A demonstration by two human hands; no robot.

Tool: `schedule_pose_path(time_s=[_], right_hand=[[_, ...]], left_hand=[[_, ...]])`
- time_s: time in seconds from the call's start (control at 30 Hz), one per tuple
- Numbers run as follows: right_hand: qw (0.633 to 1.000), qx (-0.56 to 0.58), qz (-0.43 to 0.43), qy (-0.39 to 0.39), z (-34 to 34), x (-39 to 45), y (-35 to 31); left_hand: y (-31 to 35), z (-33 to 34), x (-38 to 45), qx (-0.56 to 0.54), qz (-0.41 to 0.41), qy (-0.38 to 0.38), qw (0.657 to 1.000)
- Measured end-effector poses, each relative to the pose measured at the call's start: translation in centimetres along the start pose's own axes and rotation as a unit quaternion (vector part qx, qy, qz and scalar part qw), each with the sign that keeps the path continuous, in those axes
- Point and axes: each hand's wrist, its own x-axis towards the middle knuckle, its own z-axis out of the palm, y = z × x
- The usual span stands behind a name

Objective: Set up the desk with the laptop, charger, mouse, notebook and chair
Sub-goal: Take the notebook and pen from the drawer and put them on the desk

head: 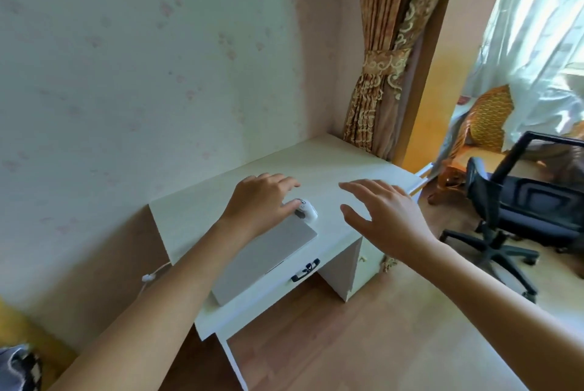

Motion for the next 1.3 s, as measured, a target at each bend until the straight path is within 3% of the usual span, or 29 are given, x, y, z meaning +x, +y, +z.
schedule_pose_path(time_s=[0.2,0.4,0.73,0.93,1.3], right_hand=[[0.995,-0.034,0.081,0.039,-4.8,-6.9,5.3],[0.98,-0.083,0.168,0.07,-9.8,-16.3,14.5],[0.924,-0.179,0.33,0.075,-19.4,-33.9,30.8],[0.888,-0.21,0.395,0.107,-24.9,-41.0,37.7],[0.823,-0.246,0.495,0.133,-28.2,-49.3,54.7]], left_hand=[[9.2,0.0,3.3,-0.014,0.093,-0.002,0.996],[24.2,2.5,7.7,-0.062,0.197,0.007,0.978],[52.0,8.5,10.7,-0.129,0.347,-0.009,0.929],[64.4,9.7,12.9,-0.147,0.424,-0.005,0.893],[85.1,16.4,22.6,-0.158,0.531,-0.009,0.832]])
